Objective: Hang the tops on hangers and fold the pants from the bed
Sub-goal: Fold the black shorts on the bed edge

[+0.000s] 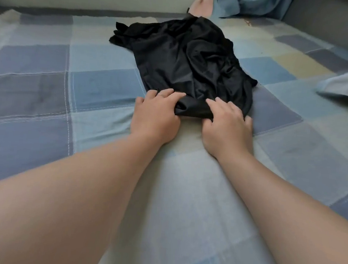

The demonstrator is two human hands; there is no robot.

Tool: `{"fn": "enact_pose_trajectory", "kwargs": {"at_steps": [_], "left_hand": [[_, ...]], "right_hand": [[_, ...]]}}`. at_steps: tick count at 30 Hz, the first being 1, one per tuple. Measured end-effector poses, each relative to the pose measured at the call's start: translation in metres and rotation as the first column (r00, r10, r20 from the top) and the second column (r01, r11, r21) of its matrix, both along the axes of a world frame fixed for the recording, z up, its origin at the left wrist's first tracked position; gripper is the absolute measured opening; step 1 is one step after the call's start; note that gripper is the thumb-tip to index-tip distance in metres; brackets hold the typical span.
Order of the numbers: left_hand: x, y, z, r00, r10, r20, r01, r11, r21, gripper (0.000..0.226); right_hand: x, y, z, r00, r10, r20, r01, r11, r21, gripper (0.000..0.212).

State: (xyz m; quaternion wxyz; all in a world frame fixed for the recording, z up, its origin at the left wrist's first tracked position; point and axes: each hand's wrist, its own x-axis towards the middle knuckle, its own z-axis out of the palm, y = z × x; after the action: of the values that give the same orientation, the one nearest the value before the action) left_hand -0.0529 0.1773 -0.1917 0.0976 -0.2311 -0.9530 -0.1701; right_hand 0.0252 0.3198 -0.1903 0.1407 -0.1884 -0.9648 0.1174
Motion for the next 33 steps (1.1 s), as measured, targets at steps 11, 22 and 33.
{"fn": "enact_pose_trajectory", "kwargs": {"at_steps": [11,22,33], "left_hand": [[0.140,-0.056,0.016,0.956,-0.039,0.292,0.089,0.983,-0.160,0.079],[0.463,-0.139,0.190,0.591,0.120,0.798,0.136,0.960,-0.245,0.056],[0.636,-0.186,0.448,0.545,0.139,0.827,-0.108,0.990,-0.096,0.016]], "right_hand": [[0.147,-0.045,0.021,0.968,0.081,0.239,-0.069,0.996,-0.059,0.056],[0.416,-0.102,0.208,0.589,0.218,0.778,-0.114,0.976,-0.187,0.048],[0.555,-0.153,0.463,0.592,0.232,0.772,0.054,0.944,-0.325,0.060]]}}
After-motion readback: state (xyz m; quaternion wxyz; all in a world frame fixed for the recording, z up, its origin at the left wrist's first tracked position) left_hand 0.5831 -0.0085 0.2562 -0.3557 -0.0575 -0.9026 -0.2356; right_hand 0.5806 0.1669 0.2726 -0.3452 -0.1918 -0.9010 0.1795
